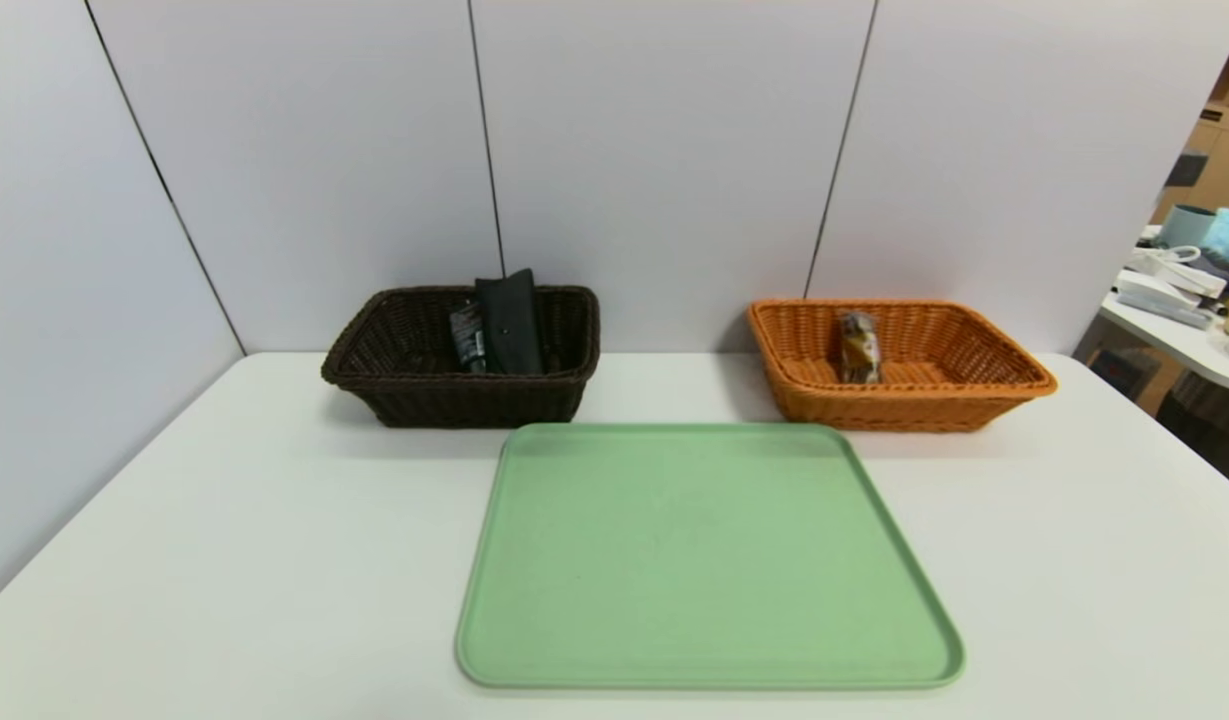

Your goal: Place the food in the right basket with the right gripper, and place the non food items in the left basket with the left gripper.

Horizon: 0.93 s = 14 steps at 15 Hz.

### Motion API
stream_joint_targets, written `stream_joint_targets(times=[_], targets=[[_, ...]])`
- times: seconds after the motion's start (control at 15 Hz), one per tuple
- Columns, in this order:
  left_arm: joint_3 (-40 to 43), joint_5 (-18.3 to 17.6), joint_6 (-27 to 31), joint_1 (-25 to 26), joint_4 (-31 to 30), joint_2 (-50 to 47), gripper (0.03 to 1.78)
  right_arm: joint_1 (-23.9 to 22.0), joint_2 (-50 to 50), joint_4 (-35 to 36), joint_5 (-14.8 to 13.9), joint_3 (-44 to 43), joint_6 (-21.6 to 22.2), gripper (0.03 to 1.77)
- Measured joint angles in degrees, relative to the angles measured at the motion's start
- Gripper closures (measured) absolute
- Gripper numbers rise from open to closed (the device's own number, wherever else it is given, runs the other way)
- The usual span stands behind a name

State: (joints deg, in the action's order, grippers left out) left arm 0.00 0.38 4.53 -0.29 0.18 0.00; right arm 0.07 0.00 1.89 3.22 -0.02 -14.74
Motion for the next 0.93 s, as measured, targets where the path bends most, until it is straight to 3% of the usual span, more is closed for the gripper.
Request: stream_joint_targets(times=[0.27, 0.93], targets=[[0.0, -0.3, 0.0, 0.0, 0.0, 0.0, 0.12, 0.0, 0.0, -1.0, 0.0, 0.0, 4.6, 0.1], [0.0, -0.2, -3.9, 0.0, 0.0, 0.0, 0.12, 0.0, 0.0, -2.3, -0.2, 0.0, 6.6, 0.1]])
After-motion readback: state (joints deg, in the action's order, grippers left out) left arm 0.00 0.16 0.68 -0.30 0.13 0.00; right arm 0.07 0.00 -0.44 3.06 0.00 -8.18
